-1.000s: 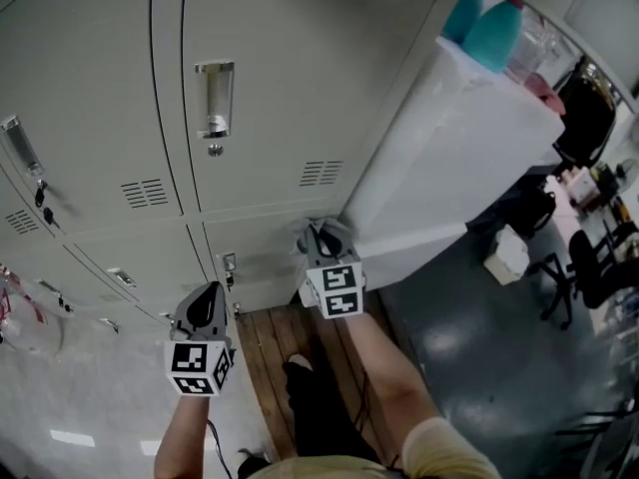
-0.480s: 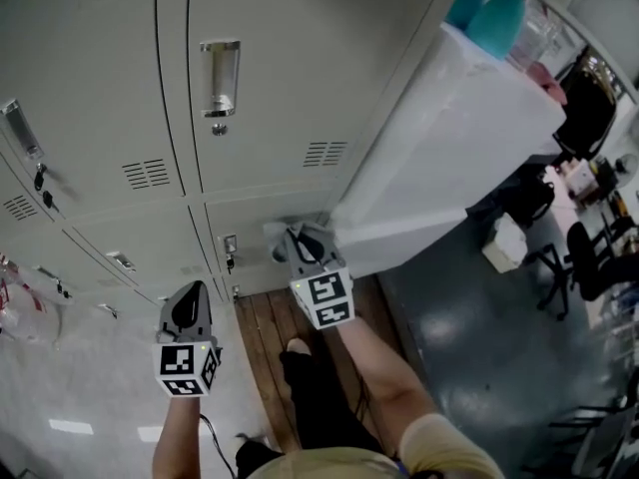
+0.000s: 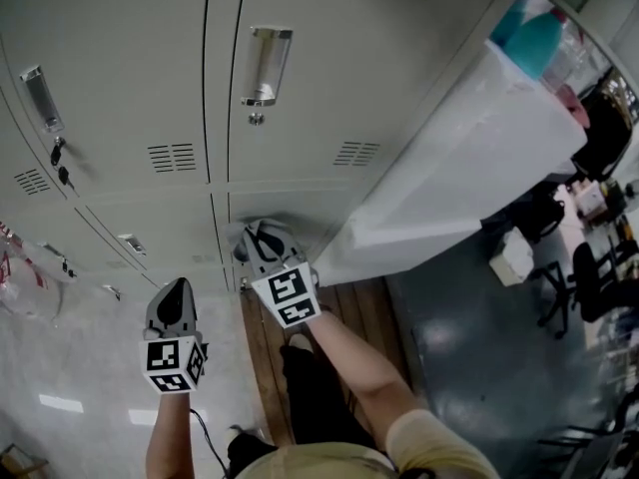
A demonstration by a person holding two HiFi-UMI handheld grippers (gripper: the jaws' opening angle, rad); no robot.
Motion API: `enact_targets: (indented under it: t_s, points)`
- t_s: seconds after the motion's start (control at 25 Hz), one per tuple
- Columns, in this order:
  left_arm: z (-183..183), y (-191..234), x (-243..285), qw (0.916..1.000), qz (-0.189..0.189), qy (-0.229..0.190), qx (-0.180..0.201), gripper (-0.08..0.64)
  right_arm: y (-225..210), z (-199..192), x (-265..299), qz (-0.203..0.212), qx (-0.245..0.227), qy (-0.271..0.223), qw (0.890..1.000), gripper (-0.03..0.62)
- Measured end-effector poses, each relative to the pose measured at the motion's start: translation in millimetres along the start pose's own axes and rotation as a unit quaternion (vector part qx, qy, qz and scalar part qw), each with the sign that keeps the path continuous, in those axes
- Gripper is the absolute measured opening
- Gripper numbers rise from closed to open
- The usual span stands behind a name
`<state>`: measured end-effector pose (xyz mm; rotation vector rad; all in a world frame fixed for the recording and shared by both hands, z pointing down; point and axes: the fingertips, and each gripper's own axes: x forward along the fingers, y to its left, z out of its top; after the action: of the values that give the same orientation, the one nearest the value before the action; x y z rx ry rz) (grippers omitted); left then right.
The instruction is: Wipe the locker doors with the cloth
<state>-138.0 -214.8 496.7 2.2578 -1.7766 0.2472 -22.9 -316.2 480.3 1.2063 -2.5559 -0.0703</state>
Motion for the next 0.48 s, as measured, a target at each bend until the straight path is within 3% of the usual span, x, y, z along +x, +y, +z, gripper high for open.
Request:
enact_targets:
  t_s: [0.24, 0.48]
  points:
    - [-7, 10, 4, 0.9999, 0.006, 0.010, -0.006, -0.006, 2, -10, 26, 0.011, 0.002, 0.019, 1.000, 0.005]
    - [-12, 9, 14, 0.9998, 0.000, 0.017, -0.008, -0.006, -25, -28, 29, -0.006, -0.002, 0.042, 0.999, 0.005]
